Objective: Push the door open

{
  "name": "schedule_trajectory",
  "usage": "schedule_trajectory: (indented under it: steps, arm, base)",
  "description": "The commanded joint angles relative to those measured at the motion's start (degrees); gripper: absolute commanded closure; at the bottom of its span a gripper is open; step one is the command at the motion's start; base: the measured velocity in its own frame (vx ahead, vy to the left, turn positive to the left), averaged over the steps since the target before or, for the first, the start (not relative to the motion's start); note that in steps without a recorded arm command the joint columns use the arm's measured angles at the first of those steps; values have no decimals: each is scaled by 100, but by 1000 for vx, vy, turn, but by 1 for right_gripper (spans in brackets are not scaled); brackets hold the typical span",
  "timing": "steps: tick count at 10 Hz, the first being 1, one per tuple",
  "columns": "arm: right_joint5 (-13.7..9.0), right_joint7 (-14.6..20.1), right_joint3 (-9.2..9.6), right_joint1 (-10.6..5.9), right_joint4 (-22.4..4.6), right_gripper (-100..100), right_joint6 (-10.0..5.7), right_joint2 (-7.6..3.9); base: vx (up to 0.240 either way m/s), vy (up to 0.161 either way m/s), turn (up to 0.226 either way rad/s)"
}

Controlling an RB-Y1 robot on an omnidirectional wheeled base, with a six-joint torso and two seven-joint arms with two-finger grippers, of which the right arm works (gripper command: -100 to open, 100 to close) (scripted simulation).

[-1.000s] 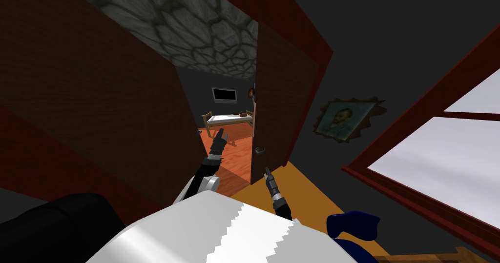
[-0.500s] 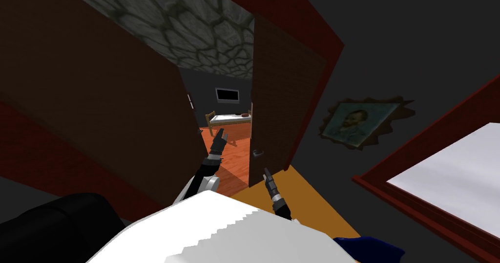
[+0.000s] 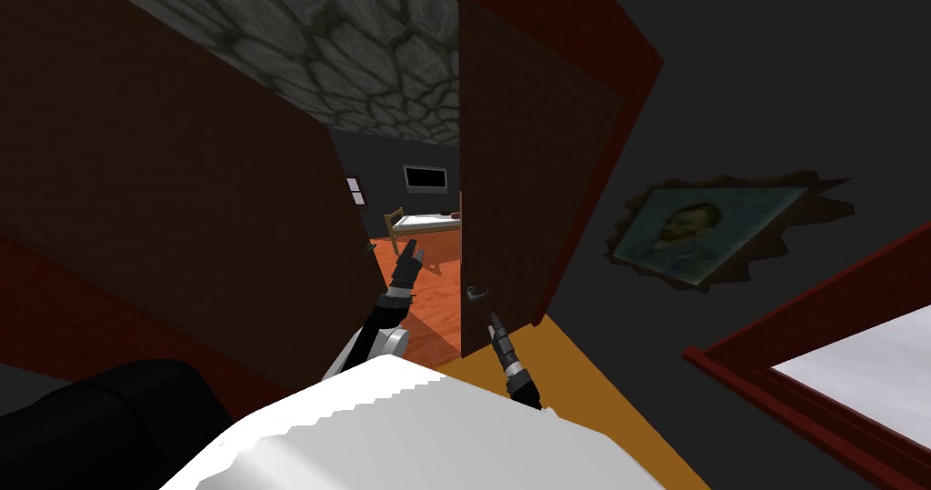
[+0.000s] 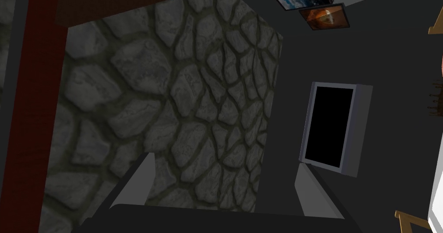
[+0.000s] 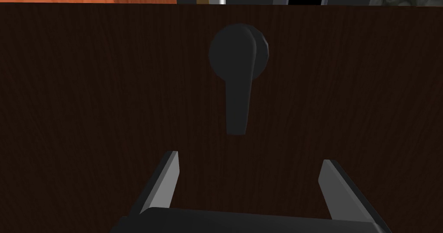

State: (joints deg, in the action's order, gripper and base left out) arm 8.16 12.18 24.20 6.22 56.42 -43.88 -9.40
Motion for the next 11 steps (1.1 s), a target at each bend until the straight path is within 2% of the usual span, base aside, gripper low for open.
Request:
schedule_trajectory:
  steps: [1,5,7,8,11]
  arm:
    - [-13,-18,-26,-42,-50,-100,10,42]
    - [-50,-75,-102,-158,-195,-100,45,173]
    - [-53,-75,-107,-172,-210,-100,42,180]
    - [-53,-75,-107,-172,-210,100,42,180]
    - [-53,-75,-107,-172,-210,100,42,180]
  base:
    - [157,120,37]
    - [187,114,39]
    - [134,44,18]
    - [-9,-4,-6]
    - [-14,-6,7]
